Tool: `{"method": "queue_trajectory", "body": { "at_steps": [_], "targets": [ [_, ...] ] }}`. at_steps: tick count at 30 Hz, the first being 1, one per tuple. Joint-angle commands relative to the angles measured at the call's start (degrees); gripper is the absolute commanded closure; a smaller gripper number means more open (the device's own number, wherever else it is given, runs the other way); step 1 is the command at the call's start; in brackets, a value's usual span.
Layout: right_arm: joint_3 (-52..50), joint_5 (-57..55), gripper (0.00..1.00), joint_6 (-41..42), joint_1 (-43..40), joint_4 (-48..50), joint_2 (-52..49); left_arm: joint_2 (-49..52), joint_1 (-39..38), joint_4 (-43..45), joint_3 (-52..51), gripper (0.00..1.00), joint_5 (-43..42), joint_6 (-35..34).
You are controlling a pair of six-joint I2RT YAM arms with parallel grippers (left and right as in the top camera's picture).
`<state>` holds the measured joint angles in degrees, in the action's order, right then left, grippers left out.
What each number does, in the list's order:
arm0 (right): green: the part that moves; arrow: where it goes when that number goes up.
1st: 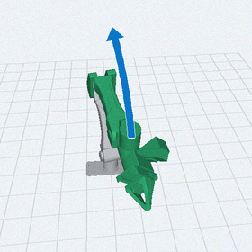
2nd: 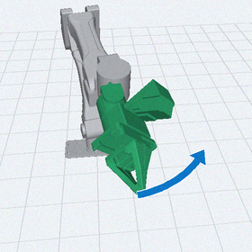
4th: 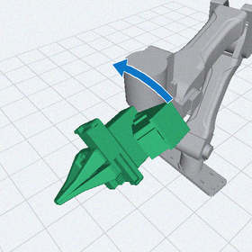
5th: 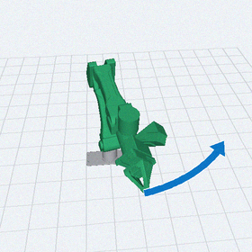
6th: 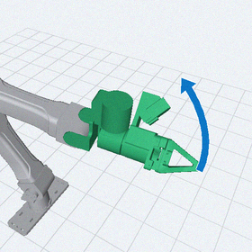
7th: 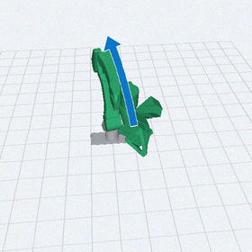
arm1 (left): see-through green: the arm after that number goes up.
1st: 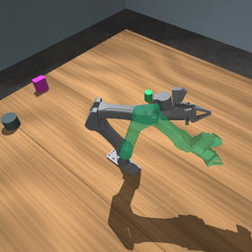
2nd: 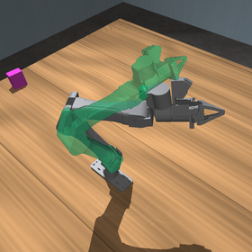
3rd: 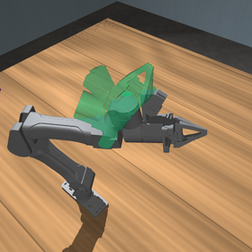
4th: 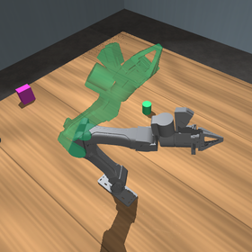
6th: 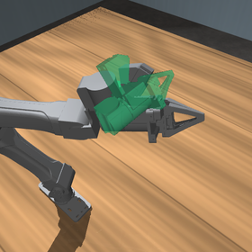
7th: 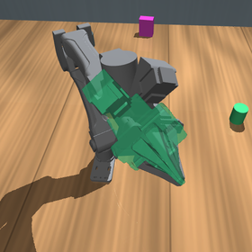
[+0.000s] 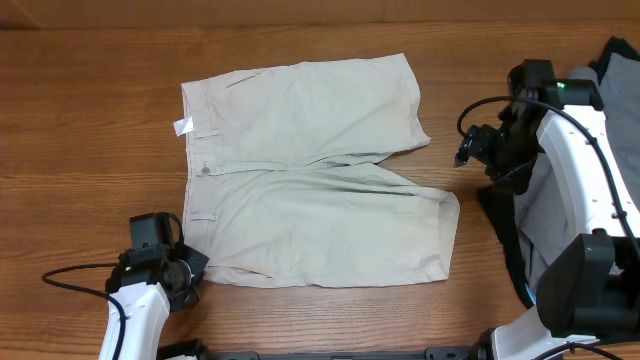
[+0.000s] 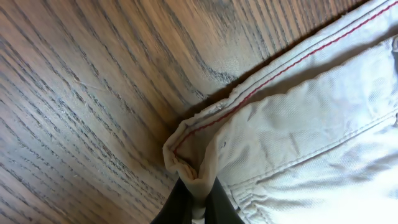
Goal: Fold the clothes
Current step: 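Grasp the bottom left hem of the shorts with the left gripper, then grasp the bottom right leg hem with the right gripper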
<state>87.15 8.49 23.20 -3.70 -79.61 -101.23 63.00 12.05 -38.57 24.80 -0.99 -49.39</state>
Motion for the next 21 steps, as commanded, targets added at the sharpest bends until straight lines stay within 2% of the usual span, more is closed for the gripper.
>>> {"method": "queue_trajectory", "body": {
  "at_steps": [1, 6, 10, 12, 15, 21],
  "targets": [
    [-0.5, 5.0, 0.17, 5.4, -0.2, -0.1, 1.3, -0.4, 0.3, 0.0, 1.2, 0.96, 1.0, 2.7],
    [-8.2, 7.1, 0.16, 8.0, -0.2, 2.6, 5.0, -0.4, 0.3, 0.1, 2.2, 0.96, 1.0, 3.6],
    [-16.7, 7.1, 0.15, 11.7, -0.2, 5.7, 11.7, -0.4, 0.3, 0.0, 2.4, 0.96, 1.0, 3.6],
    [-25.6, 7.1, 0.16, 15.2, -0.1, 8.0, 18.8, -0.4, 0.3, 0.1, 2.4, 0.96, 1.0, 3.6],
    [-32.1, 7.6, 0.17, 17.8, 0.2, 9.7, 22.4, -0.4, 0.3, 0.1, 2.4, 0.96, 1.0, 3.6],
    [-46.5, 17.2, 0.21, 20.9, 3.3, 17.2, 24.9, -0.4, 0.3, 0.0, 2.4, 0.95, -0.4, 3.6]
  ]
}}
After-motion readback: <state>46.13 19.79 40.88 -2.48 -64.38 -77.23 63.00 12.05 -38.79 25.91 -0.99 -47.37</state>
